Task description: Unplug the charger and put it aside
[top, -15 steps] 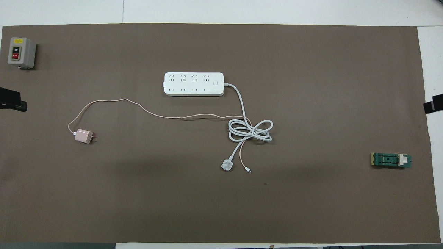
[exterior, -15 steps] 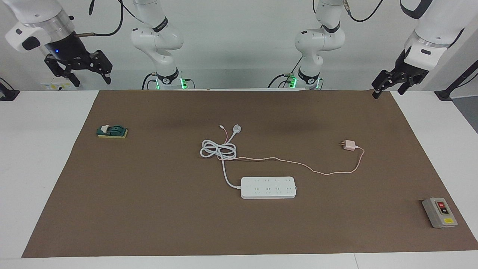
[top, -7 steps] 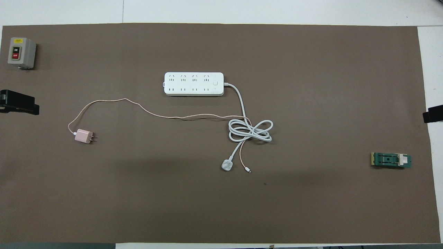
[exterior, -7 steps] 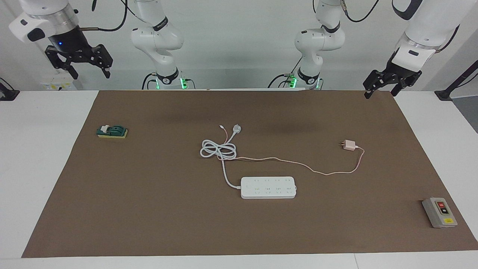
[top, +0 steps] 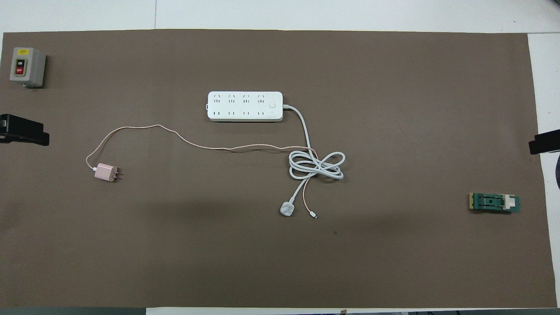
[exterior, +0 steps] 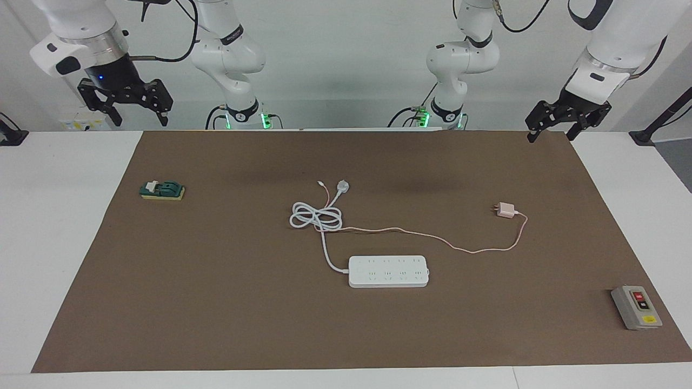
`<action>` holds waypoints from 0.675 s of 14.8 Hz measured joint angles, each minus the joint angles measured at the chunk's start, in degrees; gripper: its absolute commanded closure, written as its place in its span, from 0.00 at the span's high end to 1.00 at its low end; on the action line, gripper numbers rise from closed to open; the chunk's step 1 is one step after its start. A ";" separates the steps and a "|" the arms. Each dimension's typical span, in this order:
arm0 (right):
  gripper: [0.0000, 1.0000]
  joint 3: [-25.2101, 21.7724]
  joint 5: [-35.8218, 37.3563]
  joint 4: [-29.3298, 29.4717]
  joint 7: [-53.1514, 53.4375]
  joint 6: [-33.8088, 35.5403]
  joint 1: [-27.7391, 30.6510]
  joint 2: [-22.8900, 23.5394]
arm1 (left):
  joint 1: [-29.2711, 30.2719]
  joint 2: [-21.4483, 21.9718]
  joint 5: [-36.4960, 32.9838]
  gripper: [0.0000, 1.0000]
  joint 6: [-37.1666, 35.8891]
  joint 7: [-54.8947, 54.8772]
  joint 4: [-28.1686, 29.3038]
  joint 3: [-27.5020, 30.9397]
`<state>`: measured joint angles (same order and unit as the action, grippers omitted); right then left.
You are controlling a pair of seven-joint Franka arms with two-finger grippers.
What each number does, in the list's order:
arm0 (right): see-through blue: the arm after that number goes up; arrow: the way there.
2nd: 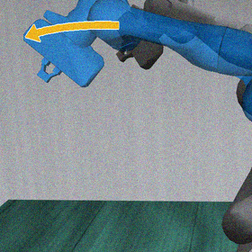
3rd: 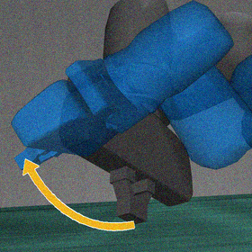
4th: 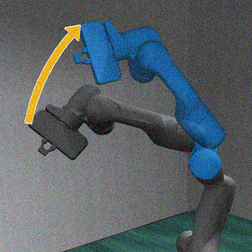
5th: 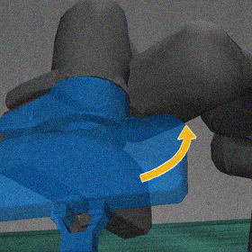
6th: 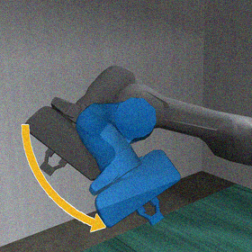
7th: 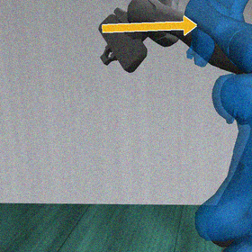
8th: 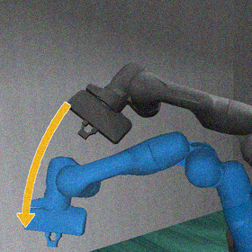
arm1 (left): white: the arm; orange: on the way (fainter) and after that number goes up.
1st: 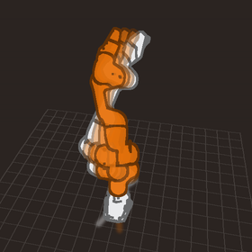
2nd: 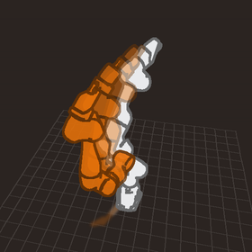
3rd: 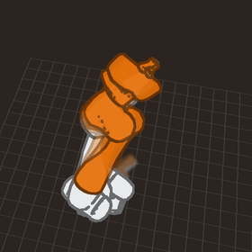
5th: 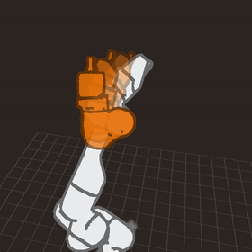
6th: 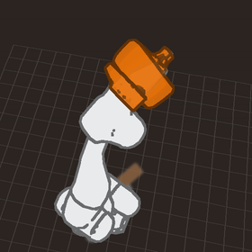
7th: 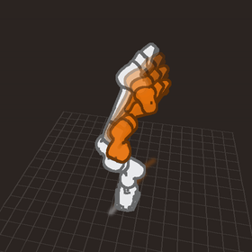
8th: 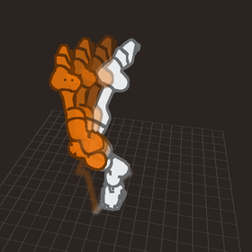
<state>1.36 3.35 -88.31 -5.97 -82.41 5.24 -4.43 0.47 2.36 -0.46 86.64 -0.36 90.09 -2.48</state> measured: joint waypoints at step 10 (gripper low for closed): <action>1.00 0.07 -0.49 0.15 0.00 1.05 0.20 -0.20 | -0.06 0.02 0.02 1.00 0.00 -0.40 0.09 -0.12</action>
<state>1.43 2.87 -88.16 -5.97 -81.35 5.44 -4.63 0.41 2.38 -0.44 86.64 -0.76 90.18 -2.60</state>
